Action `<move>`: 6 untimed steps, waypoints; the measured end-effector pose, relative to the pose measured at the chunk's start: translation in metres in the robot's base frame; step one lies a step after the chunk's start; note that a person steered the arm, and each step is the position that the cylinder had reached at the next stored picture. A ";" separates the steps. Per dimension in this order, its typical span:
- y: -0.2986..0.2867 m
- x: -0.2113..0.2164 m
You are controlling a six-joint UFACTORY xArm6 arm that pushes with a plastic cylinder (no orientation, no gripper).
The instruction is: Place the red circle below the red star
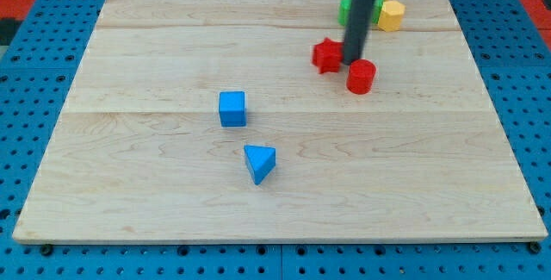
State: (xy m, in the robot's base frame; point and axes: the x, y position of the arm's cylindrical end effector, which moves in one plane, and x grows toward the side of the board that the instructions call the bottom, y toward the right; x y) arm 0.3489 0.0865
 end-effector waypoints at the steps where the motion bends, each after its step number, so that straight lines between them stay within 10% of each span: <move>1: 0.018 0.008; 3: 0.106 0.048; 6: 0.040 0.046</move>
